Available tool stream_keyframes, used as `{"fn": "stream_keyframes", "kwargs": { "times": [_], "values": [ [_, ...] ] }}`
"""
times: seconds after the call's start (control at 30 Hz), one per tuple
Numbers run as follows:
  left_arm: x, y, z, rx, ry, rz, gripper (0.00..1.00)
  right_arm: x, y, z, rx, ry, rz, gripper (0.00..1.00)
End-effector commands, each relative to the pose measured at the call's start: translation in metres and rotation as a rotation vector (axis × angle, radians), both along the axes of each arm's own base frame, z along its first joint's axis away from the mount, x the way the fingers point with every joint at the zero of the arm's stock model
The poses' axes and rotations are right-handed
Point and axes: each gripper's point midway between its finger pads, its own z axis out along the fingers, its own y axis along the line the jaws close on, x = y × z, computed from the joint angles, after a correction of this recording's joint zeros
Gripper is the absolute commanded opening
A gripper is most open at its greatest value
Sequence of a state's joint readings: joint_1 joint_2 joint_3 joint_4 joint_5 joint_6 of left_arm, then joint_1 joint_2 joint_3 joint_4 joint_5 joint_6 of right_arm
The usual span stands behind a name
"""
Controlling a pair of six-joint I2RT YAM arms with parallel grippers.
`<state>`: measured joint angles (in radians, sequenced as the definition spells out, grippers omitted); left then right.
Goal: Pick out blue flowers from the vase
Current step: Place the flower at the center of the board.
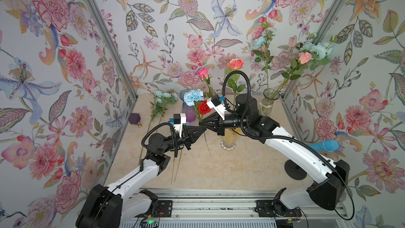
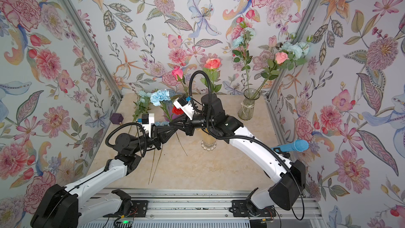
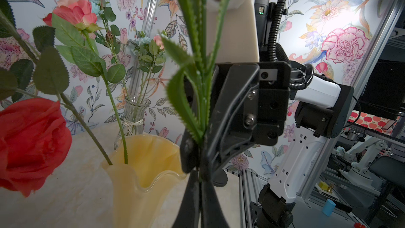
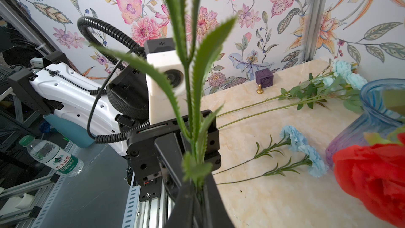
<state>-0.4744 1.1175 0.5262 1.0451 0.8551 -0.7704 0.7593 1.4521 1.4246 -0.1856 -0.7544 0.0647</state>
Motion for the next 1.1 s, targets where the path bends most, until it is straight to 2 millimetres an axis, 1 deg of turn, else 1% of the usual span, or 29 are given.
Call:
{"fn": "stream_keyframes", "kwargs": {
  "times": [0.0,0.13,0.2,0.23,0.33,0.4,0.5,0.63,0.67,0.7,0.8,0.9,0.93,1.07],
  "values": [
    [0.002,0.006,0.016,-0.009,-0.044,0.041,0.00,-0.006,0.000,0.013,0.025,-0.033,0.009,0.23],
    [0.005,0.008,0.019,0.011,-0.036,0.072,0.00,-0.007,-0.008,0.020,0.036,-0.066,-0.031,0.43],
    [0.007,0.010,0.022,0.024,-0.033,0.095,0.00,-0.006,-0.015,0.023,0.044,-0.085,-0.064,0.50],
    [0.009,0.011,0.022,0.034,-0.027,0.109,0.00,-0.005,-0.019,0.026,0.050,-0.097,-0.086,0.53],
    [0.014,0.013,0.025,0.056,-0.006,0.139,0.00,-0.002,-0.034,0.034,0.071,-0.129,-0.163,0.71],
    [0.017,0.014,0.026,0.072,0.009,0.157,0.00,0.000,-0.046,0.039,0.086,-0.155,-0.222,0.77],
    [0.020,0.018,0.026,0.105,0.034,0.194,0.00,0.005,-0.069,0.047,0.119,-0.188,-0.316,0.83],
    [0.024,0.026,0.031,0.163,0.056,0.260,0.00,0.011,-0.106,0.059,0.187,-0.226,-0.449,0.87],
    [0.024,0.028,0.032,0.178,0.062,0.274,0.00,0.011,-0.113,0.060,0.202,-0.228,-0.472,0.87],
    [0.025,0.030,0.032,0.196,0.073,0.292,0.00,0.017,-0.130,0.063,0.220,-0.237,-0.531,0.88],
    [0.028,0.039,0.030,0.258,0.116,0.352,0.00,0.024,-0.164,0.066,0.266,-0.245,-0.653,0.95],
    [0.037,0.053,0.016,0.357,0.194,0.447,0.00,0.035,-0.197,0.063,0.286,-0.219,-0.771,1.00],
    [0.040,0.057,0.009,0.393,0.222,0.473,0.00,0.040,-0.208,0.060,0.292,-0.204,-0.808,1.00],
    [0.044,0.069,-0.017,0.488,0.298,0.532,0.00,0.056,-0.240,0.051,0.313,-0.129,-0.904,1.00]
  ]
}}
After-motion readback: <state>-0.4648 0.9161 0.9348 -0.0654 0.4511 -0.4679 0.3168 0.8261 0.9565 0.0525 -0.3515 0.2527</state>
